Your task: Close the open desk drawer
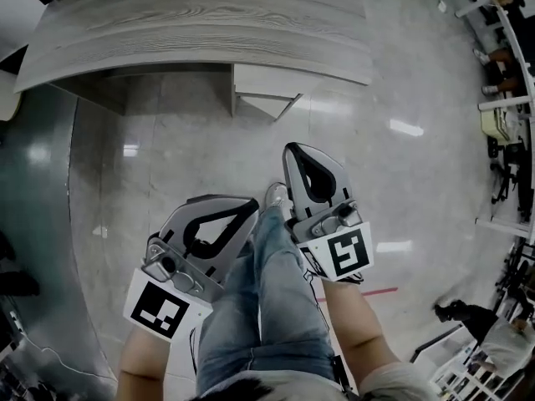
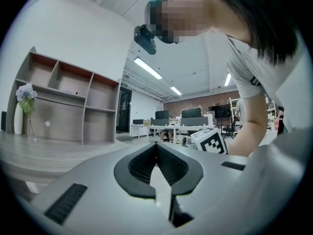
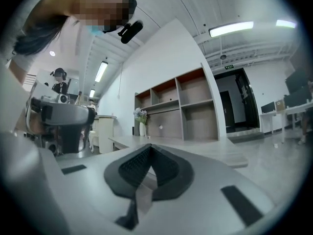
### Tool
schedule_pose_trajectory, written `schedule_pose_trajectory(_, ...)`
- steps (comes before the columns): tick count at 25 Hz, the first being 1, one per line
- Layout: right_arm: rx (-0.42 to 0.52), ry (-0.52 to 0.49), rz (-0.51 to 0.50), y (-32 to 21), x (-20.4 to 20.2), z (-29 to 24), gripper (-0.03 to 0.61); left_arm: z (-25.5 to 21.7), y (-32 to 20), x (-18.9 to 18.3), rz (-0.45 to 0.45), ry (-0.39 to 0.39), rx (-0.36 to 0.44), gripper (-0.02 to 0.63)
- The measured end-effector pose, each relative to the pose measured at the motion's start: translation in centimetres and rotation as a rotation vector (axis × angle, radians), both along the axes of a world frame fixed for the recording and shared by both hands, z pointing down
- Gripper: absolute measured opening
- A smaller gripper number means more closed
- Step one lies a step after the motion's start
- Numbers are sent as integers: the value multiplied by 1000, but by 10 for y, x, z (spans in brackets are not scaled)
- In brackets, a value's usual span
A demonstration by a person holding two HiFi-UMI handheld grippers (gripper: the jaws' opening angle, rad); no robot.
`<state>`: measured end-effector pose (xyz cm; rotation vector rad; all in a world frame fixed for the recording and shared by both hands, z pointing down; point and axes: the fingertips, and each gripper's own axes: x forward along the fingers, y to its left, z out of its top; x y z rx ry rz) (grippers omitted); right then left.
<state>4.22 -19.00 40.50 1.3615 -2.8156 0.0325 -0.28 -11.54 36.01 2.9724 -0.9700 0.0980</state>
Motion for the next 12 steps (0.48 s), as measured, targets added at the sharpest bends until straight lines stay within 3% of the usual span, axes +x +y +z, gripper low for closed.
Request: schedule_pose_trajectory(12, 23, -23, -133, 80, -9, -123, 8, -73, 22, 7, -16, -16, 46, 11)
